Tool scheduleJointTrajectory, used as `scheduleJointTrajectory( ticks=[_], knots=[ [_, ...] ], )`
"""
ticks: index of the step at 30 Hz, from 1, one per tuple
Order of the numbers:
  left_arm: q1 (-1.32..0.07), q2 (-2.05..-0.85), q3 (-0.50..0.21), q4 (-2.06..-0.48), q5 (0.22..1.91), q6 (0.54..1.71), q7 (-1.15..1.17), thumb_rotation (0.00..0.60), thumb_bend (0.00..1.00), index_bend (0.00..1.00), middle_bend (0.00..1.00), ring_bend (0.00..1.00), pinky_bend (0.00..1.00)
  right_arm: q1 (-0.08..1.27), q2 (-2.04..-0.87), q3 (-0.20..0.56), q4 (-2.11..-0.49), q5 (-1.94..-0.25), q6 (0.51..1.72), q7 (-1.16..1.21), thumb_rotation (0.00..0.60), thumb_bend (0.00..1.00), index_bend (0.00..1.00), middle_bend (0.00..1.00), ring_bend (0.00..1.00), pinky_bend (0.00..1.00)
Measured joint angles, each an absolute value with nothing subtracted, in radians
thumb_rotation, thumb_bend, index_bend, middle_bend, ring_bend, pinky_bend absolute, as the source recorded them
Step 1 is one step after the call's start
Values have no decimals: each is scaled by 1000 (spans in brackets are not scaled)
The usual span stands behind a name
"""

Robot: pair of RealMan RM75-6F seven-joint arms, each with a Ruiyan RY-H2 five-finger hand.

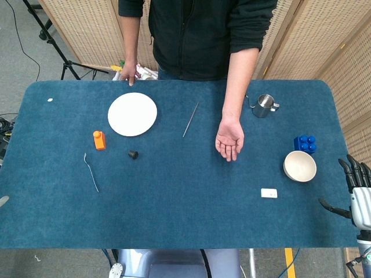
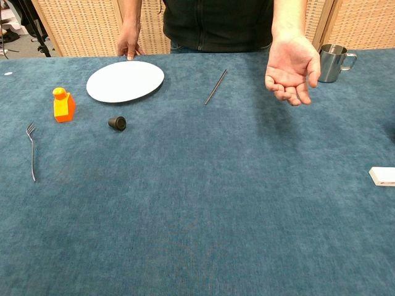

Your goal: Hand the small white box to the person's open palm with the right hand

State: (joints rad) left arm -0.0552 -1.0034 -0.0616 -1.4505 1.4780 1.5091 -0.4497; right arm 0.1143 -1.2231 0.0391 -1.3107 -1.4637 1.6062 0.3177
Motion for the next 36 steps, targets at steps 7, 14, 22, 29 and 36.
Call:
scheduleJointTrajectory(
  ticks=[7, 14, 22, 29, 36],
  knots=[
    [-54, -1002, -62, -1448, 1480, 1510, -458, 600, 0, 0, 0, 0, 0, 110, -1224, 45, -1310, -1481, 1606, 319, 600, 0, 39, 0, 0, 0],
    [-57, -1004, -59, -1450, 1487, 1503, -449, 600, 0, 0, 0, 0, 0, 115, -1278, 36, -1242, -1575, 1657, 421, 600, 0, 213, 0, 0, 0],
    [-63, -1006, -57, -1456, 1485, 1489, -433, 600, 0, 0, 0, 0, 0, 149, -1376, -47, -1146, -1713, 1594, 309, 600, 0, 265, 0, 0, 0],
    [-69, -1004, -59, -1453, 1479, 1473, -441, 600, 0, 0, 0, 0, 0, 209, -1456, -51, -1041, -1701, 1435, 245, 600, 2, 289, 0, 0, 0],
    [-74, -1003, -61, -1452, 1471, 1461, -445, 600, 0, 0, 0, 0, 0, 262, -1523, -36, -956, -1676, 1356, 191, 600, 94, 315, 0, 0, 0]
  ],
)
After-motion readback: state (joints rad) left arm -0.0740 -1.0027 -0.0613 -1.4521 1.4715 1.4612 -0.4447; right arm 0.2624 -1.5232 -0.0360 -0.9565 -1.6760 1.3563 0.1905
